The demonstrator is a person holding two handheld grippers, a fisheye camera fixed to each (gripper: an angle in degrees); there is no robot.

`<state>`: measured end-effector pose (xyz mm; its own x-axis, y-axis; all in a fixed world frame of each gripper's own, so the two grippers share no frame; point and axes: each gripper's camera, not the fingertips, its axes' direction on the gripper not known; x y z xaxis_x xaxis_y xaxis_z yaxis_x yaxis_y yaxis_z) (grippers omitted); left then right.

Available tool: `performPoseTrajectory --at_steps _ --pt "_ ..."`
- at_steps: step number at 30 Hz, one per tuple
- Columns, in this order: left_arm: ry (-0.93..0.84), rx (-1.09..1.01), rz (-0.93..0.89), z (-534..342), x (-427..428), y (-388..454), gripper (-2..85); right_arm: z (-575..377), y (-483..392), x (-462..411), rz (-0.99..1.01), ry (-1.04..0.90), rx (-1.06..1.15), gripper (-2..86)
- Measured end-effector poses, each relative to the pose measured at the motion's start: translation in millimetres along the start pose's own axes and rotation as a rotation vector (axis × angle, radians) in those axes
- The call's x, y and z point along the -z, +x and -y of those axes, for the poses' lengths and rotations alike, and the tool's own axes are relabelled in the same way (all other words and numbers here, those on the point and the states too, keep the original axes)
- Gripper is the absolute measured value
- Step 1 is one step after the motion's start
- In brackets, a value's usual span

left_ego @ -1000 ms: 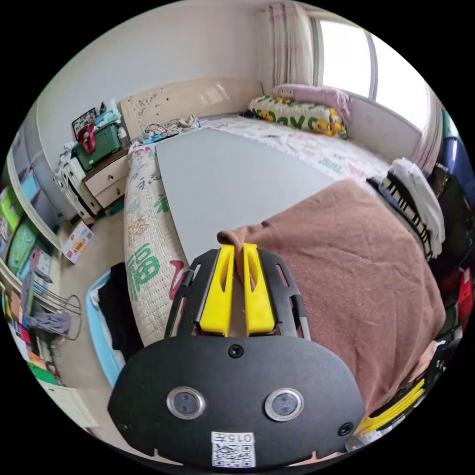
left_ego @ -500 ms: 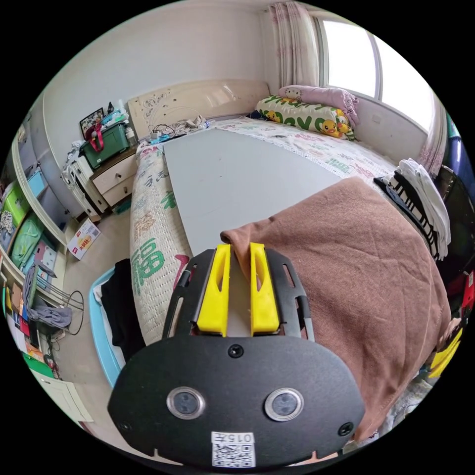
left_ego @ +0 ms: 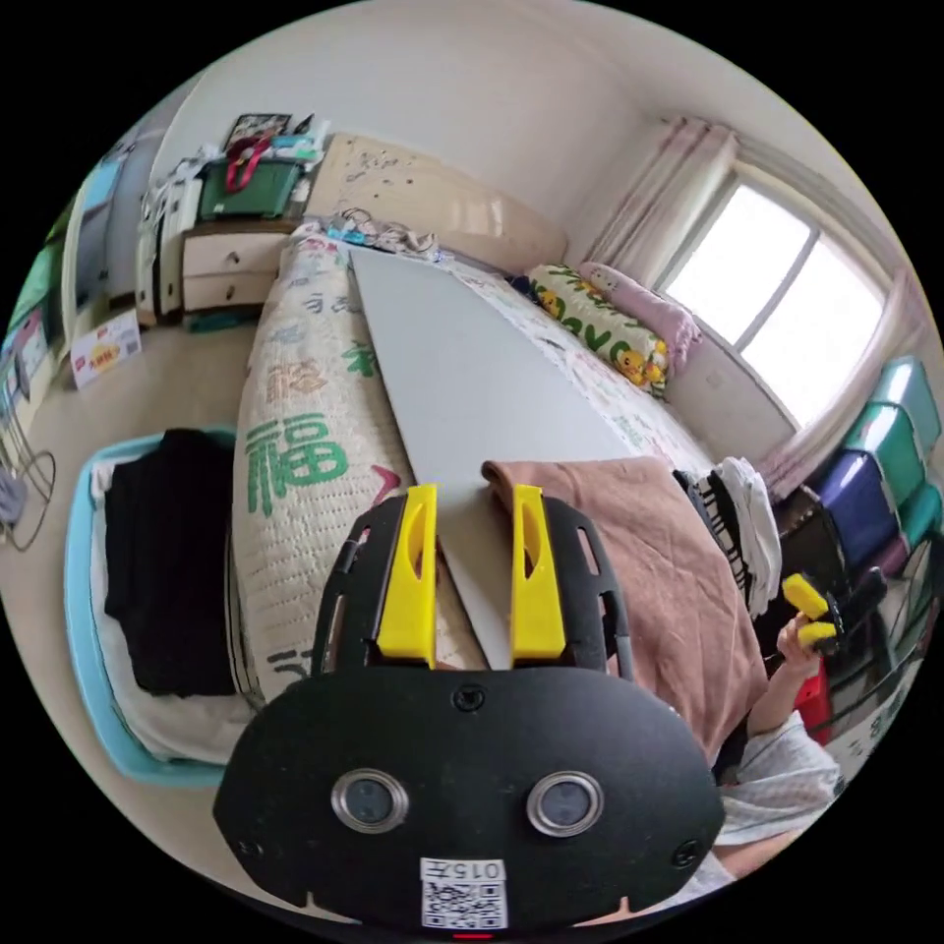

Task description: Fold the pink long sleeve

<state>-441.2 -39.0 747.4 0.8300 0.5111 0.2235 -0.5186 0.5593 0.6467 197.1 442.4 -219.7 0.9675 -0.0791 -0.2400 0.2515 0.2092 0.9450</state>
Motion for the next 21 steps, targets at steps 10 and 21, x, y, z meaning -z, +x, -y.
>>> performPoseTrajectory --at_steps 10,21 --pt "-0.112 0.155 -0.392 -23 -67 -103 14.8 84 108 -104 0.103 -0.332 -0.27 11.4" --pt "-0.115 0.198 -0.418 -40 -86 -156 13.0 157 94 -177 0.11 -0.394 -0.178 10.8"
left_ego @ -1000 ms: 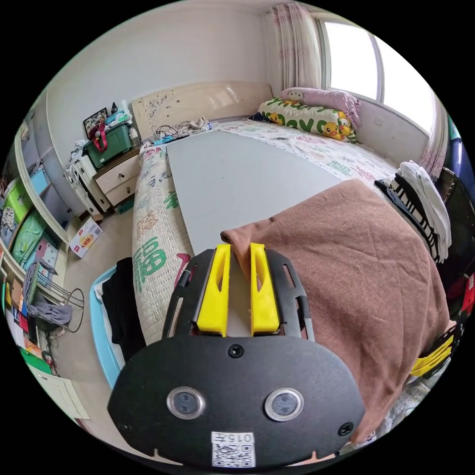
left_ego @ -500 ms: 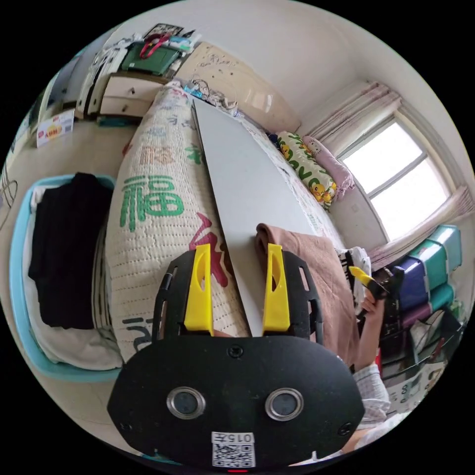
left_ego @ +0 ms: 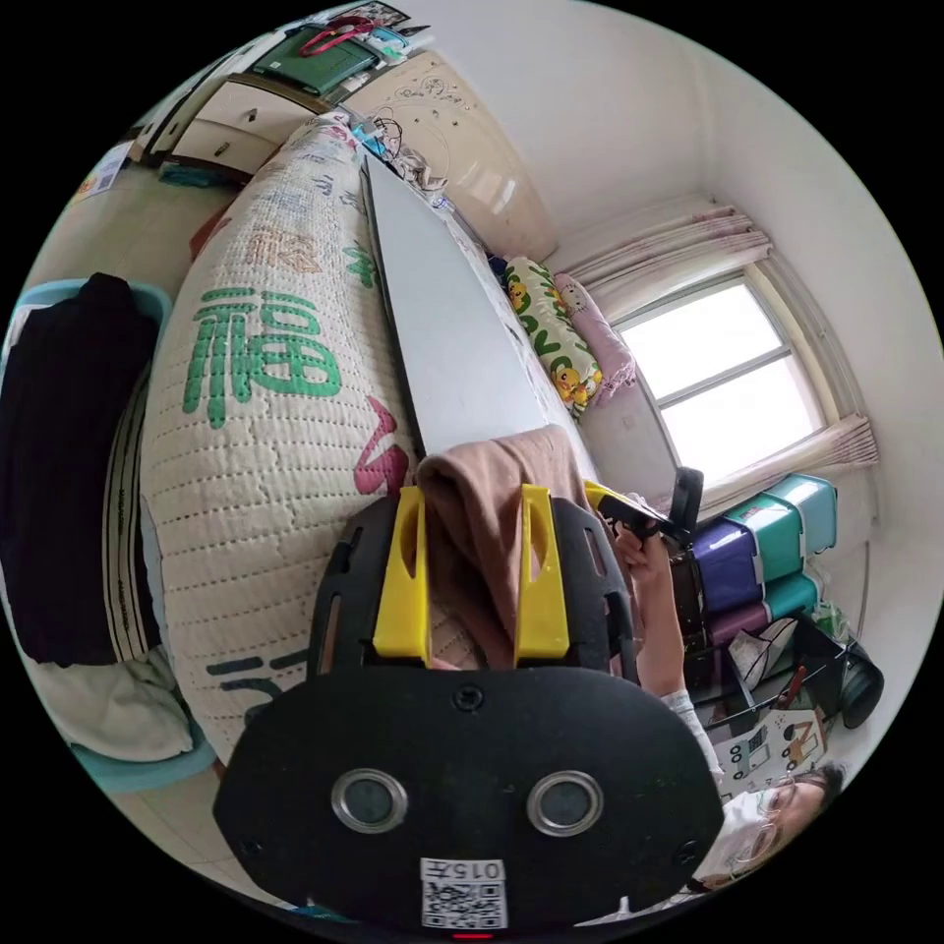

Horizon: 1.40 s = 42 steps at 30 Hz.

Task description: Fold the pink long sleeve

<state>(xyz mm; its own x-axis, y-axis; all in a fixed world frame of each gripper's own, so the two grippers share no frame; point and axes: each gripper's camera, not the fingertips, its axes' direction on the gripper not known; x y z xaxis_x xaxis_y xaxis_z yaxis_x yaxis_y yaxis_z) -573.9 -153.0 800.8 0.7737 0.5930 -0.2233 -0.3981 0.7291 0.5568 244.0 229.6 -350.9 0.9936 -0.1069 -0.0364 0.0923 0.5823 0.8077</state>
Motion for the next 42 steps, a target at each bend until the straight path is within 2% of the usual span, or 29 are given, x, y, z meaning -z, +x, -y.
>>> performPoseTrajectory --at_steps 6,10,15,19,23,27,32,37,42 --pt "0.004 0.011 0.006 -2 12 -20 11.3 8 16 23 0.045 0.035 0.025 11.7" --pt "0.003 -0.004 0.061 -1 23 -20 10.3 14 37 32 0.042 0.107 -0.054 14.5" --pt "0.051 -0.013 0.029 -4 45 -24 7.9 23 56 -7 0.093 -0.067 -0.078 16.3" --pt "0.061 -0.033 0.085 -5 63 -20 6.9 8 89 -27 0.258 -0.115 -0.157 13.9" --pt "0.082 -0.079 0.101 -6 83 -7 6.5 -22 91 -19 0.264 -0.036 -0.1 9.3" --pt "0.145 -0.214 0.115 -15 115 45 6.3 -84 59 33 0.197 0.176 0.044 8.2" --pt "0.308 -0.481 -0.009 -68 184 162 6.0 -205 16 146 0.25 0.411 0.193 7.9" --pt "0.399 -0.864 -0.071 -177 237 327 6.0 -400 -28 258 0.21 0.647 0.377 7.7" --pt "0.365 -1.045 -0.13 -242 246 427 5.9 -561 -56 309 0.097 0.793 0.421 7.7"
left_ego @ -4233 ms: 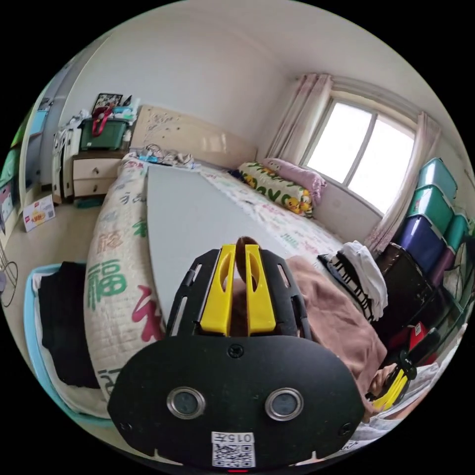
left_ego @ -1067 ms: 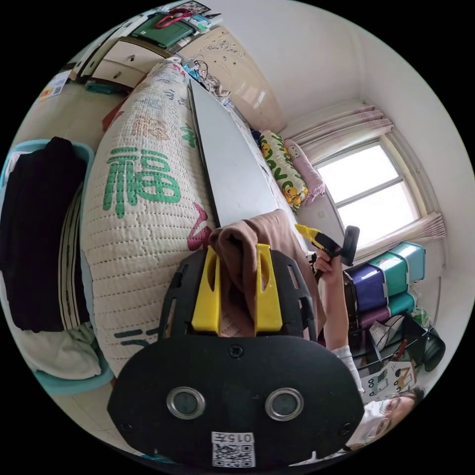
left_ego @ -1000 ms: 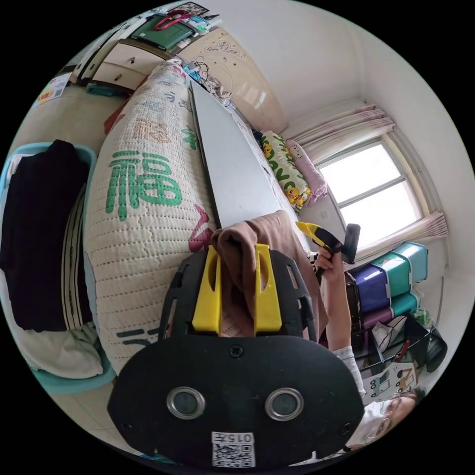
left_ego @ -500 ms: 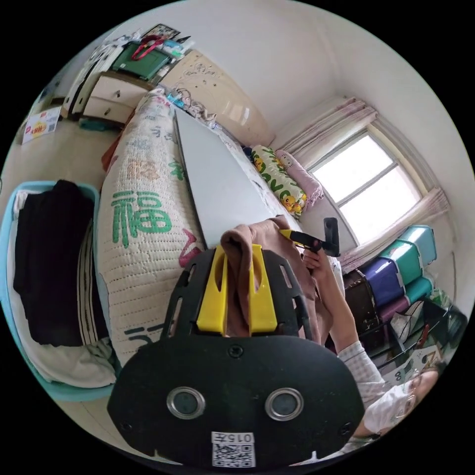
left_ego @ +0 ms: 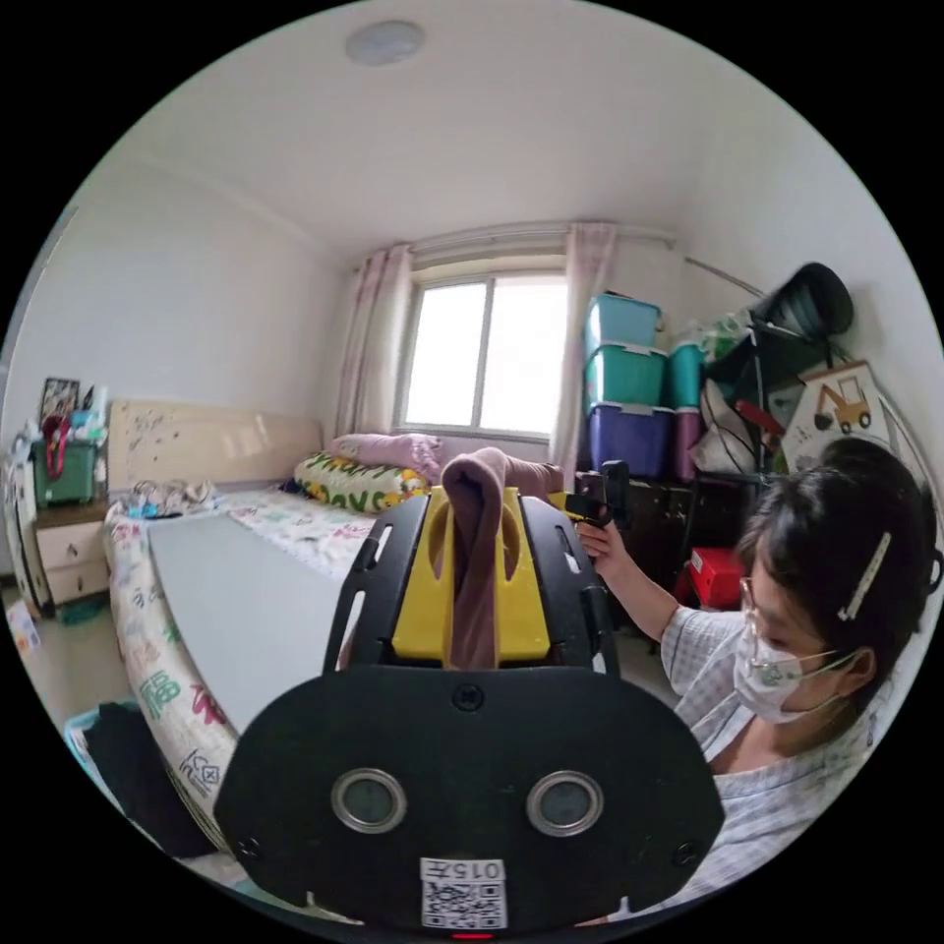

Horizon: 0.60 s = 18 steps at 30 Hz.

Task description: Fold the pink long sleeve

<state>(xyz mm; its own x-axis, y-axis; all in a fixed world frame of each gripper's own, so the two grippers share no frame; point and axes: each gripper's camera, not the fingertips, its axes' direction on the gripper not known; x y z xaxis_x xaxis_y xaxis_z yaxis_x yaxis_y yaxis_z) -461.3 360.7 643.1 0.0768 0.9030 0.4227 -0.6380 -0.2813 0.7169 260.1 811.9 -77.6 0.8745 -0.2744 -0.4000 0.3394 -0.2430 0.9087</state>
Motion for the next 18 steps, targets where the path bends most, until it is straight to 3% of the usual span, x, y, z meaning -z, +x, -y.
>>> performPoseTrajectory --at_steps 10,18 --pt "-0.03 0.006 -0.413 23 -54 73 5.9 -113 -118 168 -0.203 0.091 -0.044 7.7" --pt "-0.022 -0.02 -0.546 30 -47 122 5.8 -179 -185 211 -0.29 0.111 -0.074 7.7"
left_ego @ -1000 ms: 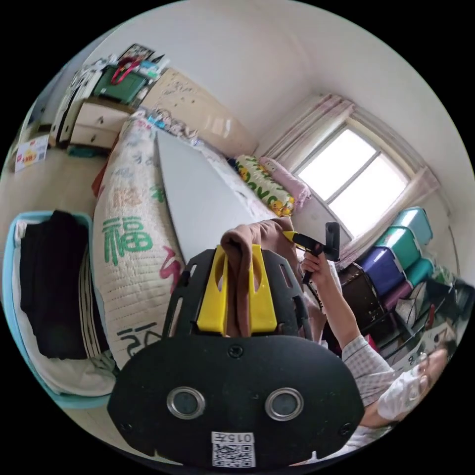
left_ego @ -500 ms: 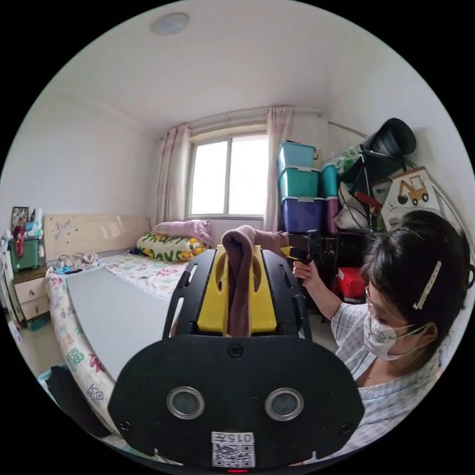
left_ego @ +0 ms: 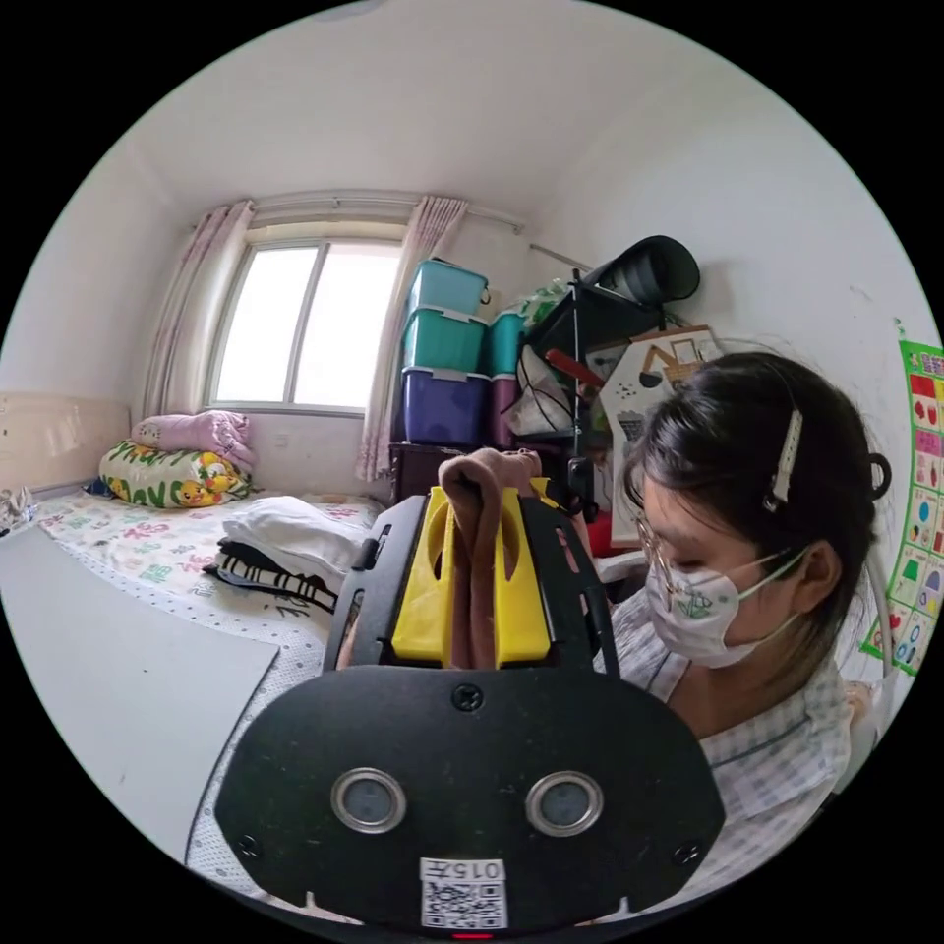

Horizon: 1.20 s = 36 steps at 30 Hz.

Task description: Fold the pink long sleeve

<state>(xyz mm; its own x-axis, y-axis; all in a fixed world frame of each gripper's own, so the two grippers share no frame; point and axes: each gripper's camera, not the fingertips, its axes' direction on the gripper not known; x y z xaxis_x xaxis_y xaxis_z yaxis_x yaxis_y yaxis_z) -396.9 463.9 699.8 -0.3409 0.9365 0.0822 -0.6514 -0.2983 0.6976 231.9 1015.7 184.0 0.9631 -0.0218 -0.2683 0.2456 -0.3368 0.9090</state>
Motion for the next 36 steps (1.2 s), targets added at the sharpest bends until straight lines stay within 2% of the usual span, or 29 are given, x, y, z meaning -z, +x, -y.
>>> performPoseTrajectory --at_steps 5,8,10,13,16,20,25,29,32,34,36 --pt "-0.033 0.12 -0.022 6 -5 -11 5.9 -23 2 -5 -0.051 -0.027 -0.085 7.8" --pt "-0.123 0.228 0.109 -15 -24 -39 6.0 -48 44 -44 -0.126 -0.133 -0.211 7.9" --pt "-0.292 0.322 0.262 -52 -54 -79 6.1 -86 108 -101 -0.169 -0.326 -0.343 8.1" --pt "-0.406 0.509 0.306 -110 -78 -140 6.2 -150 179 -172 -0.254 -0.512 -0.48 8.1" --pt "-0.347 0.565 0.347 -126 -67 -158 6.3 -168 205 -187 -0.196 -0.412 -0.55 8.2" --pt "-0.33 0.557 0.343 -103 -57 -156 6.4 -166 207 -197 -0.204 -0.421 -0.489 8.2" --pt "-0.339 0.537 0.325 -66 -48 -150 6.8 -169 218 -198 -0.157 -0.399 -0.528 8.3" --pt "-0.388 0.504 0.36 -35 -31 -138 6.9 -158 219 -197 -0.122 -0.407 -0.483 8.5" --pt "-0.479 0.437 0.459 -1 -15 -122 7.4 -130 215 -190 -0.229 -0.405 -0.367 7.2" --pt "-0.52 0.417 0.446 30 -4 -115 7.1 -97 214 -186 -0.404 -0.354 -0.259 5.0" --pt "-0.518 0.403 0.439 54 2 -110 6.8 -70 214 -194 -0.468 -0.32 -0.166 4.8"
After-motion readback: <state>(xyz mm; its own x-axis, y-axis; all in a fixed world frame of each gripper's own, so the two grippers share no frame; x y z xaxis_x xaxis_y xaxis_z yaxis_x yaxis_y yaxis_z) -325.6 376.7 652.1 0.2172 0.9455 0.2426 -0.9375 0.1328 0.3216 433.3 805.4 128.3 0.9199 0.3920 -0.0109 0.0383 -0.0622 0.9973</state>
